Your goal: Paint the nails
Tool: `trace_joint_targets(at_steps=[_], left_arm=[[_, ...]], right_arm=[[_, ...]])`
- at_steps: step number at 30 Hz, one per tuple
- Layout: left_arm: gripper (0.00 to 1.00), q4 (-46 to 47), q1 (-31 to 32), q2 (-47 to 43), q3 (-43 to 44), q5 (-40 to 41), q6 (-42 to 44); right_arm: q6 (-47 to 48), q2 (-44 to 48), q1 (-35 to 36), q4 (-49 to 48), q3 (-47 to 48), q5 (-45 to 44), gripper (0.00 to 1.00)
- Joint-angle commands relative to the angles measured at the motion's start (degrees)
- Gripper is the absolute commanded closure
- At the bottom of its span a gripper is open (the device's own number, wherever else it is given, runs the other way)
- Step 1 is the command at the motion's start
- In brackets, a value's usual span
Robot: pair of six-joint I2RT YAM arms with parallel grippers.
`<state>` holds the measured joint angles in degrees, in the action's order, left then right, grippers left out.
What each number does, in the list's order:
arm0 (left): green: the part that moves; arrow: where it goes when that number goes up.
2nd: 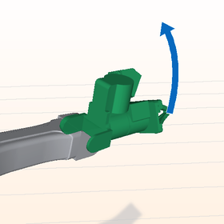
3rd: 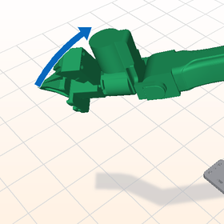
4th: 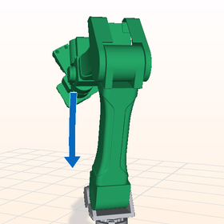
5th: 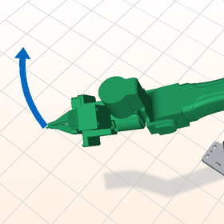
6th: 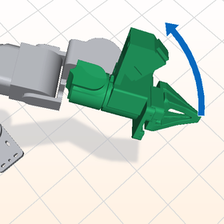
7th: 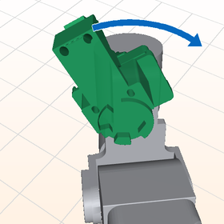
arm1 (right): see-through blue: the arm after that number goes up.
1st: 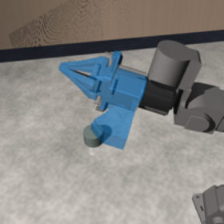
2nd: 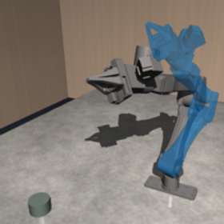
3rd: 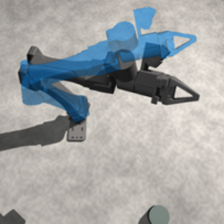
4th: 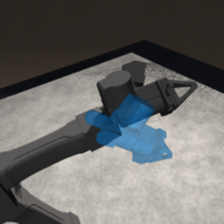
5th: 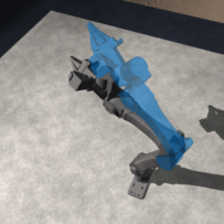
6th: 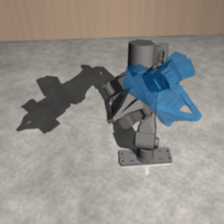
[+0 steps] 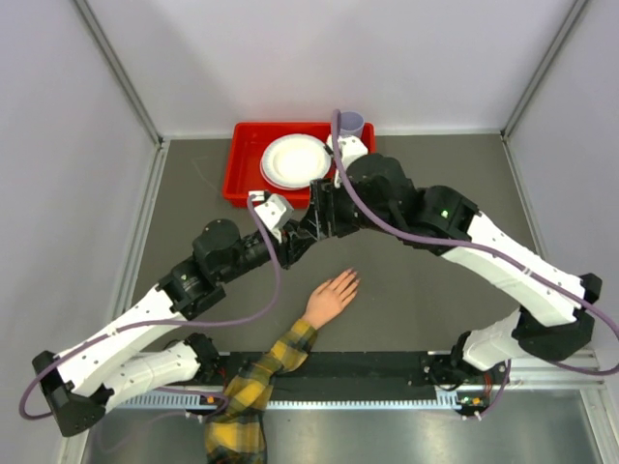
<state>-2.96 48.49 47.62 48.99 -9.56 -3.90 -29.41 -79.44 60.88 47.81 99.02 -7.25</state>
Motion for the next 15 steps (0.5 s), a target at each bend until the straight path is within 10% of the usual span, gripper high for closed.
trace_joint_targets(at_steps=[1, 6, 15], left_arm=[[1.00, 4.2, 0.2, 1.3, 0.4, 6.7, 1.7], [1.00, 5.6, 0.2, 1.6, -0.2, 6.9, 1.2], [1.00, 3.8, 0.2, 1.9, 0.4, 6.7, 0.4]], right_arm=[[-4.6, -4.7, 2.3, 8.1, 9.2, -10.3, 0.47], [-4.0, -8.2, 4.0, 8.6, 11.5, -11.7, 0.66], [-1.3, -10.2, 4.4, 9.6, 12.7, -13.9, 0.69]])
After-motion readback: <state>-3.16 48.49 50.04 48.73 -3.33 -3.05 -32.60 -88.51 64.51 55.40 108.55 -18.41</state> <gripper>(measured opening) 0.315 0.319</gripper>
